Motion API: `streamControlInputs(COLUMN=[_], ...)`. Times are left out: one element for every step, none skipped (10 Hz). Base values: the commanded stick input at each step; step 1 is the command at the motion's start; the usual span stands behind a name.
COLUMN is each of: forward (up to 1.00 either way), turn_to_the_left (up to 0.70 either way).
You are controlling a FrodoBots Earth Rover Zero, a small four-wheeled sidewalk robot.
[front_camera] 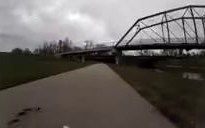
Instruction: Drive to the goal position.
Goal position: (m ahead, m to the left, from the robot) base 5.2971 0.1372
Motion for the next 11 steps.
streamControlInputs(forward=[1.00, 1.00, 1.00, 1.00, 1.00, 1.00, 1.00, 1.00, 1.00, 1.00, 1.00], turn_to_the_left=[0.00, 0.00, 0.00, 0.00, 0.00, 0.00, 0.00, 0.00, 0.00, 0.00, 0.00])
